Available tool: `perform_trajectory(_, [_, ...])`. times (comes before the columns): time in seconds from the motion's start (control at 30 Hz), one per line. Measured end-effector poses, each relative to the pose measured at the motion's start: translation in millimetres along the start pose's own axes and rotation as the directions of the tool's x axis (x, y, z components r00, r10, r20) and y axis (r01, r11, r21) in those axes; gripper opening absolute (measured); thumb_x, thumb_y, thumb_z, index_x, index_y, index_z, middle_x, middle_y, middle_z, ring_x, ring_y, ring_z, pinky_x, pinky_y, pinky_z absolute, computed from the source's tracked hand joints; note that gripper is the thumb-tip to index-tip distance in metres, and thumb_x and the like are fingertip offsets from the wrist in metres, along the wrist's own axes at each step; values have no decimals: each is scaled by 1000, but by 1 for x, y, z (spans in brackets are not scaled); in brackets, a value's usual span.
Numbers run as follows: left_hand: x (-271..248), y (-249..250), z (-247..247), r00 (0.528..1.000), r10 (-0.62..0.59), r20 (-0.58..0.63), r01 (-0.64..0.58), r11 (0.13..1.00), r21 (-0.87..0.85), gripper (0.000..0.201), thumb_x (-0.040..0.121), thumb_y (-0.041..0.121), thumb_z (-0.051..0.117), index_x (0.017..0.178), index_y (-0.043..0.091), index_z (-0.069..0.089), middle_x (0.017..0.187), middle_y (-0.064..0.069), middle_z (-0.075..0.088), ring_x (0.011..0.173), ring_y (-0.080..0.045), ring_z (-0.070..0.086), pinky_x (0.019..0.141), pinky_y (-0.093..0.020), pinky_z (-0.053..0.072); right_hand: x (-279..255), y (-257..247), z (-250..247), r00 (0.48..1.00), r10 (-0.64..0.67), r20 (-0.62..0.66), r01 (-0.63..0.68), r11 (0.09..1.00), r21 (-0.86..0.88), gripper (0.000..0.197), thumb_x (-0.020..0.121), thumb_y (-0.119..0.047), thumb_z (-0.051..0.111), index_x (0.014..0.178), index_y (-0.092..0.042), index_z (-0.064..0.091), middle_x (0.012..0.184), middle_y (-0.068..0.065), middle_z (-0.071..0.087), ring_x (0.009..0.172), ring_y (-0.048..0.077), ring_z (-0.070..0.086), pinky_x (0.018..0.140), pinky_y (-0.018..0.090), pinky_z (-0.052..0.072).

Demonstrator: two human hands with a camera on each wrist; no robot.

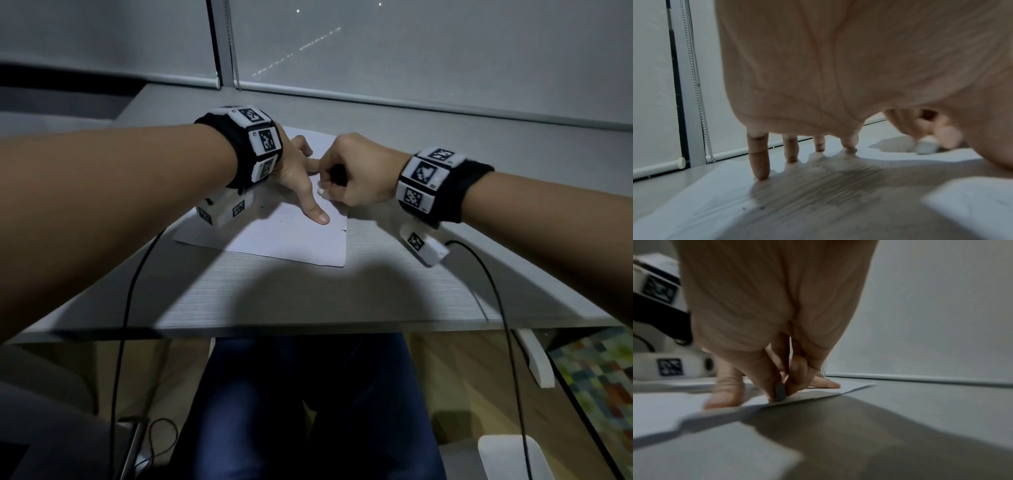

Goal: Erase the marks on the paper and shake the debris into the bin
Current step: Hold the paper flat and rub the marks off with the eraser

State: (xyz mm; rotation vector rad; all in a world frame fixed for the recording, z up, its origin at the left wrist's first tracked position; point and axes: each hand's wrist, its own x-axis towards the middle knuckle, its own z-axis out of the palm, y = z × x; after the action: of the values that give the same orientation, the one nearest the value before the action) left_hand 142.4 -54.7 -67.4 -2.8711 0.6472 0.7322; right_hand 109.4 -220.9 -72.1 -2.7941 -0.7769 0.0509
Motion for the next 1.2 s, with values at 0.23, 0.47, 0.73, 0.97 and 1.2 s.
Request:
perform_trajectory(0.23, [0, 2, 0, 1000, -1, -4, 1, 1000, -15, 164, 17, 108, 63, 163, 58, 8, 170, 10, 5, 158, -31, 18, 118, -53, 29, 2, 8, -3, 999, 28, -31, -28, 1000, -12, 14, 84, -19, 75, 71, -13, 74, 64, -3, 71, 57, 8, 63, 66, 29, 59])
perform_trajectory(0.47, [-3, 2, -2, 1000, 8, -6, -8, 1000, 24, 156, 13, 109, 59, 157, 65, 17, 170, 9, 5, 157, -30, 21, 118, -52, 31, -7, -3, -1, 998, -51, 30, 51, 999, -2, 13, 86, -14, 72, 74, -10, 72, 61, -10, 66, 56, 0, 61, 61, 17, 50])
perform_trajectory(0.73, [-11, 5, -4, 999, 8, -38, -8, 1000, -1, 140, 49, 95, 75, 165, 48, 12, 169, 2, 16, 154, -35, 28, 118, -55, 33, 9, 10, -6, 998, 55, -41, -58, 996, -63, 17, 86, -17, 74, 70, -13, 71, 61, -6, 69, 57, 12, 62, 62, 29, 56])
perform_trajectory(0.97, [-23, -21, 0, 993, 88, -84, -86, 996, 28, 167, 33, 100, 77, 166, 47, -9, 169, 11, 14, 157, -30, 24, 122, -61, 32, 14, 22, -13, 990, 139, -19, -140, 985, -96, 19, 95, -27, 70, 97, -9, 70, 91, 4, 67, 83, 25, 63, 76, 32, 51])
perform_trajectory(1.2, [-12, -42, 3, 978, 106, -177, -116, 992, -46, 130, 63, 94, 71, 169, 37, 18, 172, 10, 16, 160, -21, 21, 129, -48, 21, 2, 28, -10, 987, 154, 46, -148, 983, -111, 17, 96, -30, 71, 92, -14, 69, 104, 4, 73, 90, 24, 67, 84, 37, 56])
